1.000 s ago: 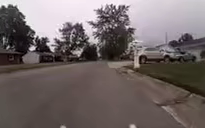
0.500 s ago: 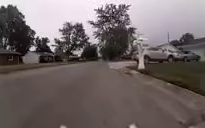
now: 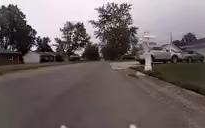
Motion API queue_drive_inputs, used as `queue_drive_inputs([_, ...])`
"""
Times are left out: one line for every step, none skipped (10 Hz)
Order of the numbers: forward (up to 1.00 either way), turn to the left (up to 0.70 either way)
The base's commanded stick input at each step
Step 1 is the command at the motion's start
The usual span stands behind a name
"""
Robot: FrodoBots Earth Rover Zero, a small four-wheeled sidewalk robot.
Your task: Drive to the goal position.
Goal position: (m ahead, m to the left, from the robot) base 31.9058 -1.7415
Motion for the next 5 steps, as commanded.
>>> queue_drive_inputs([1.0, 0.0])
queue_drive_inputs([1.0, 0.0])
queue_drive_inputs([1.0, -0.01])
queue_drive_inputs([1.0, -0.15])
queue_drive_inputs([1.0, -0.4])
